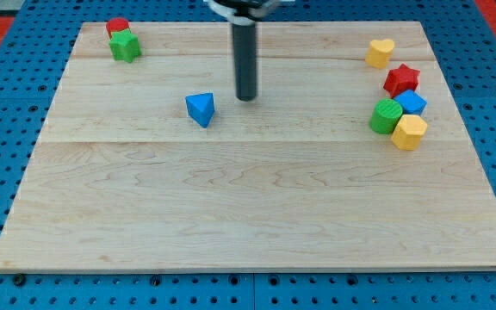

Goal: Push the blue triangle closer to the red circle

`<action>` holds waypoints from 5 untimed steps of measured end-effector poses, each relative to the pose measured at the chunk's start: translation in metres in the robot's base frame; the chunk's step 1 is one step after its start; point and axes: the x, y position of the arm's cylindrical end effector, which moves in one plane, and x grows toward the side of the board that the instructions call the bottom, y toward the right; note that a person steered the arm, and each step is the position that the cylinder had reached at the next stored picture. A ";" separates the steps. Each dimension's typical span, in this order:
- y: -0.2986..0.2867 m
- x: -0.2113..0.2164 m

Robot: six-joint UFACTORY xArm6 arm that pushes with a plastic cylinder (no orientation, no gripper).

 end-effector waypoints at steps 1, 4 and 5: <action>-0.045 0.029; -0.195 -0.062; -0.213 -0.056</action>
